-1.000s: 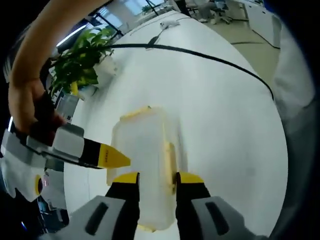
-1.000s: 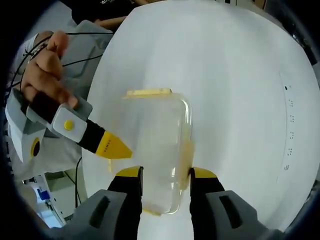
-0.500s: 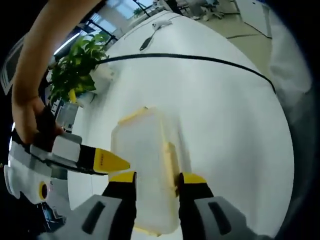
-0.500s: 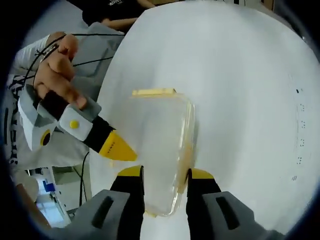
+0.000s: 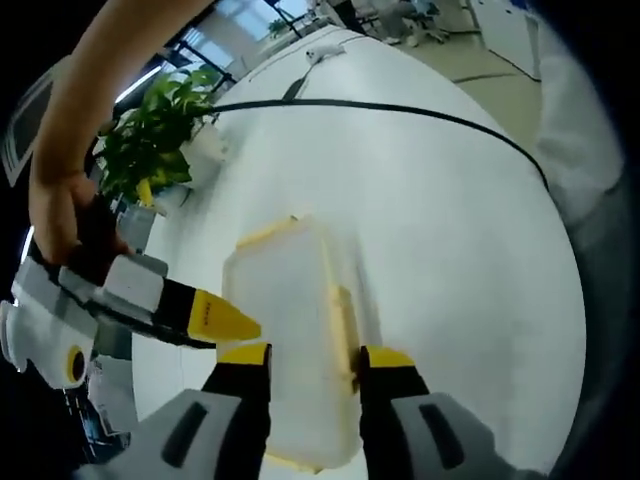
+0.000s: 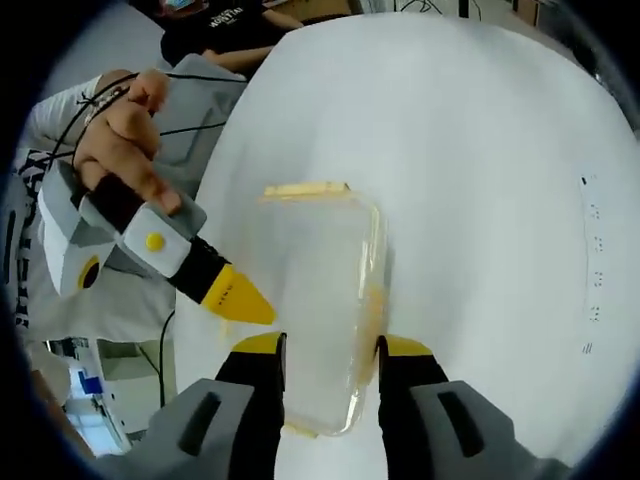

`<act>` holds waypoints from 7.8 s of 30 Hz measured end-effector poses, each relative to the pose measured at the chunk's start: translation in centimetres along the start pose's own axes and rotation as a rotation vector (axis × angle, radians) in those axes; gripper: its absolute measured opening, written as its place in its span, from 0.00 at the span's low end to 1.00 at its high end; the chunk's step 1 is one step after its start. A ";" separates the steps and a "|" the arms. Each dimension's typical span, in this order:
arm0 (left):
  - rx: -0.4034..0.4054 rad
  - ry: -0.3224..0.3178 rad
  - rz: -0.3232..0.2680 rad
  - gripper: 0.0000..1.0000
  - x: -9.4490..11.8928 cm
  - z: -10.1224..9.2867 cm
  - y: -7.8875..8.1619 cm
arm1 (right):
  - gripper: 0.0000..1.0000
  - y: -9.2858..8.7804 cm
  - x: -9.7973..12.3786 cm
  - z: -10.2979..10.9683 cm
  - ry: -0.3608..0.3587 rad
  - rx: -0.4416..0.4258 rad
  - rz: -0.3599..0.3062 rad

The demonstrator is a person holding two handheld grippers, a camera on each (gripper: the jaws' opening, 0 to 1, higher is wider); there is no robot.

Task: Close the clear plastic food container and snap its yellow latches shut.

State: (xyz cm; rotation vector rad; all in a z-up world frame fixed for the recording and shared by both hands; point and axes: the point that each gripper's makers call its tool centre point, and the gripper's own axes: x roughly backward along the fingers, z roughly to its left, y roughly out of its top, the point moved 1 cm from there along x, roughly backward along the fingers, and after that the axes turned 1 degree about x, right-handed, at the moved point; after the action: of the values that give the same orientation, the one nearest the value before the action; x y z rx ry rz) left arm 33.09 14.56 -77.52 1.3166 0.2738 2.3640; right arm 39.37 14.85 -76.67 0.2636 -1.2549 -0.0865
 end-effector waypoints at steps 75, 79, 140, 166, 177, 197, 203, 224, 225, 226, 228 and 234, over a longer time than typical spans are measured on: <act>1.068 0.272 -0.183 0.35 1.8 -0.8 -10.2 | 0.32 -4.7 -3.7 3.9 -0.725 -0.531 -0.848; 1.075 0.342 -0.139 0.22 3.1 0.0 -12.9 | 0.24 -2.8 -3.6 2.7 -0.737 -0.501 -0.853; 1.053 0.445 -0.037 0.33 4.8 9.0 -20.6 | 0.21 4.1 0.9 -4.2 -0.827 -0.396 -0.785; 0.959 0.287 -0.367 0.99 14.0 4.0 -14.2 | 1.00 7.2 2.4 5.9 -0.786 -0.519 -0.968; 1.019 0.283 -0.348 0.99 20.8 1.8 -18.3 | 0.97 4.7 3.2 10.2 -0.904 -0.621 -0.928; 1.140 0.421 -0.371 0.99 30.1 -7.0 -26.9 | 0.85 5.2 0.0 20.6 -0.945 -0.887 -1.153; 1.188 0.417 -0.402 0.96 31.0 -9.6 -26.9 | 0.82 6.4 -1.6 22.5 -0.947 -0.912 -1.141; 1.349 0.415 -0.518 0.94 30.2 -13.9 -24.6 | 0.72 6.2 -5.0 24.2 -1.054 -0.935 -1.019; 1.340 0.404 -0.522 0.94 30.1 -14.0 -24.2 | 0.72 6.1 -5.0 24.2 -1.060 -0.939 -1.017; 1.335 0.400 -0.523 0.94 29.9 -13.9 -23.8 | 0.72 6.1 -5.0 24.1 -1.057 -0.943 -1.021; 1.325 0.418 -0.523 0.94 29.5 -13.6 -23.3 | 0.72 6.1 -5.1 23.9 -1.050 -0.951 -1.035; 1.266 0.484 -0.457 0.92 28.7 -13.7 -23.4 | 0.74 6.2 -5.7 23.7 -1.027 -0.951 -1.023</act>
State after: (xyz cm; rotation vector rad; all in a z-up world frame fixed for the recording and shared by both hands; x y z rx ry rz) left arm 14.33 48.75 -71.47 0.8263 2.1862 1.9795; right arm 14.68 18.49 -73.75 -0.0270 -1.7851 -1.8333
